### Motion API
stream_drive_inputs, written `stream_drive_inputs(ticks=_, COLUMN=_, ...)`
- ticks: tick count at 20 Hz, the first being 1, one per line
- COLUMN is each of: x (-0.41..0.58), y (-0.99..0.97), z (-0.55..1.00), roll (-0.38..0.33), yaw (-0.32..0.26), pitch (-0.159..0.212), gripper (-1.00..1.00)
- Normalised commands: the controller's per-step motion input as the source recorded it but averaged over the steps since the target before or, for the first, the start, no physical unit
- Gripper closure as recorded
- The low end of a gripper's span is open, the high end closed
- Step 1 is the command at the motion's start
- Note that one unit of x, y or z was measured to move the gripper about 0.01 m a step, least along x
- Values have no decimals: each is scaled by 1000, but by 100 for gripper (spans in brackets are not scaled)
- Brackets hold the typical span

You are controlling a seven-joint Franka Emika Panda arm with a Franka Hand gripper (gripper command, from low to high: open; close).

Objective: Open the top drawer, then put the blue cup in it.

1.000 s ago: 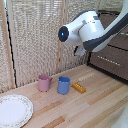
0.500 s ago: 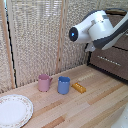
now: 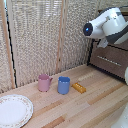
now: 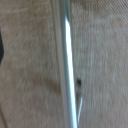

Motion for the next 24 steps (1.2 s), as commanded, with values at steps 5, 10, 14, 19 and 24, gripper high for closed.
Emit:
stream_drive_inputs(ticks=5, x=138, y=-289, z=0, roll=133, yaw=37, pitch=141, gripper=100)
stream_drive_inputs(ticks=10, x=27, y=-114, z=-9, roll=14, yaw=35, pitch=5, gripper=100)
stream_drive_inputs(ticks=14, x=-11, y=0, z=-4, roll=0, yaw=60, pitch=1, gripper=100)
stream_drive_inputs(ticks=19, x=-10, y=212, z=0, roll=0, yaw=97, pitch=0, gripper=100)
stream_drive_inputs(ticks=24, x=0, y=870, z=-4, roll=37, yaw=0, pitch=29, gripper=100)
